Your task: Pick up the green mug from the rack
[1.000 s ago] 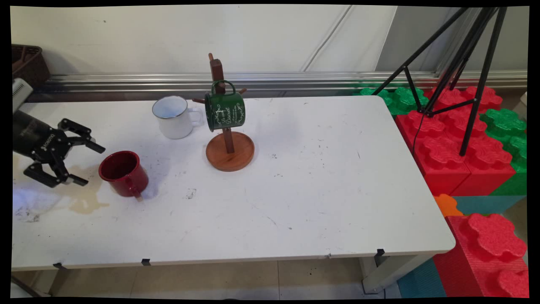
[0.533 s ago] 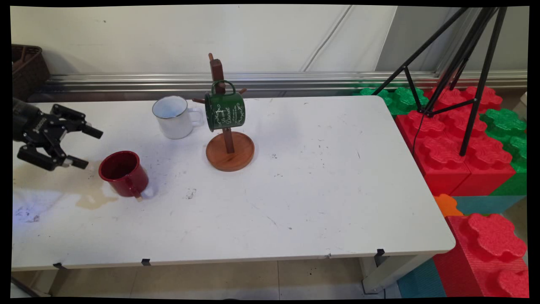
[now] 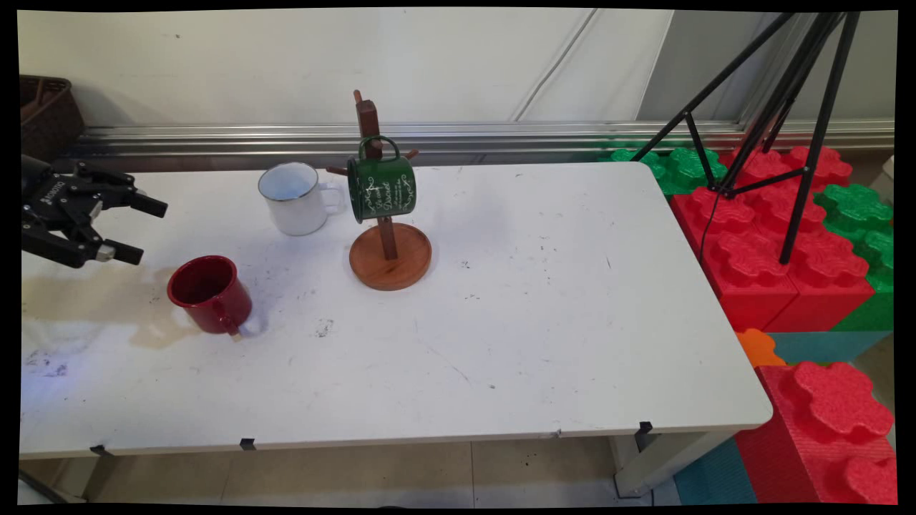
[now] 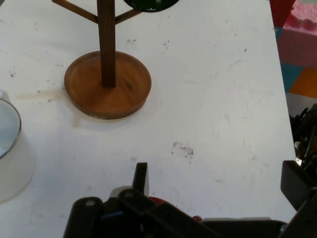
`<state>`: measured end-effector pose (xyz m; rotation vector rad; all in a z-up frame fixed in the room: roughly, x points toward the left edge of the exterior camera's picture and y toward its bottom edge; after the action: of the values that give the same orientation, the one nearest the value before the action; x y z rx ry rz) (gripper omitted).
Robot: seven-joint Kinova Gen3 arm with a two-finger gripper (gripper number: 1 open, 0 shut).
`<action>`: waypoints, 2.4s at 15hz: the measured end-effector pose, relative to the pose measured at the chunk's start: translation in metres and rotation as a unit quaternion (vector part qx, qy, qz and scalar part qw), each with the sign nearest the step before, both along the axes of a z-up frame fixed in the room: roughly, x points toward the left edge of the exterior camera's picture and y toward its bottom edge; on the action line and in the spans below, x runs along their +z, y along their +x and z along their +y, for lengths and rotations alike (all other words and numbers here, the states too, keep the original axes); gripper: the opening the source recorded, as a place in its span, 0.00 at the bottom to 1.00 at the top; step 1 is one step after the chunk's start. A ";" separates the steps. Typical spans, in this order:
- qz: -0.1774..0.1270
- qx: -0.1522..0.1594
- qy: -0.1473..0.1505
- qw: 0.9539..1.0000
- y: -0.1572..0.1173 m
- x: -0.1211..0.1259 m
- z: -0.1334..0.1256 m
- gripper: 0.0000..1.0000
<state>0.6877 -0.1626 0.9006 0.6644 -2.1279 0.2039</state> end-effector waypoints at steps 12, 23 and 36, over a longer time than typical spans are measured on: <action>0.045 0.018 0.003 0.999 0.001 0.005 0.004 1.00; 0.076 0.025 -0.010 0.997 -0.034 0.002 -0.023 1.00; 0.108 0.021 -0.023 0.994 -0.096 -0.020 -0.073 1.00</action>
<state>0.5917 -0.2353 0.8804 0.6744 -1.8983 0.1950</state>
